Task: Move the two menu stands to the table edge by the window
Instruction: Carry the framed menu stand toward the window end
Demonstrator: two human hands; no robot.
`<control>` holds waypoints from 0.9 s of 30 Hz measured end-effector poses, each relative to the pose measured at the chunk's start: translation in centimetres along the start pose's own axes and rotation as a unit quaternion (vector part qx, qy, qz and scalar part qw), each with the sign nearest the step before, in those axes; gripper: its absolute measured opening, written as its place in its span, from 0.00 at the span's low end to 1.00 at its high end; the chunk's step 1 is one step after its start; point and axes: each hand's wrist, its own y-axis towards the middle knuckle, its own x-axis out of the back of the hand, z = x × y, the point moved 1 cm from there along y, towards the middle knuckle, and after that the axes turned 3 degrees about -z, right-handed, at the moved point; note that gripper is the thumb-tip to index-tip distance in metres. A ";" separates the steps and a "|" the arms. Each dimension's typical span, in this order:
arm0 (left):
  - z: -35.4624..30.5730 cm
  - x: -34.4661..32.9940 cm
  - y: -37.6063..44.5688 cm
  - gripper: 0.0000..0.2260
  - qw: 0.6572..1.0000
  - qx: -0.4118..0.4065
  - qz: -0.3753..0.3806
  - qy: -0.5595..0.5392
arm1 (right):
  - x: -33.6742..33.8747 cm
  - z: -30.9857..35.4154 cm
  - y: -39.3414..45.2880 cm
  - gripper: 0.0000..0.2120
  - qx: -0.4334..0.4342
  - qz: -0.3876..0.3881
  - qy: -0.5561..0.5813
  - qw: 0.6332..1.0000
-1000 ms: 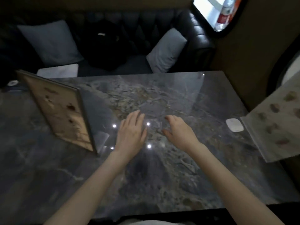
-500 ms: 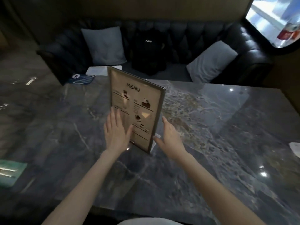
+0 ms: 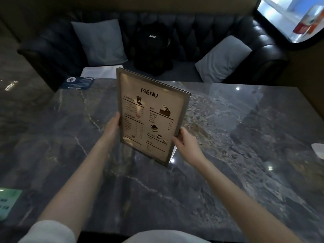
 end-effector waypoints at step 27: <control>1.5 -0.1 2.5 0.22 0.960 0.115 -0.039 -0.253 | 2.1 0.5 1.4 0.16 0.031 0.035 0.061 0.997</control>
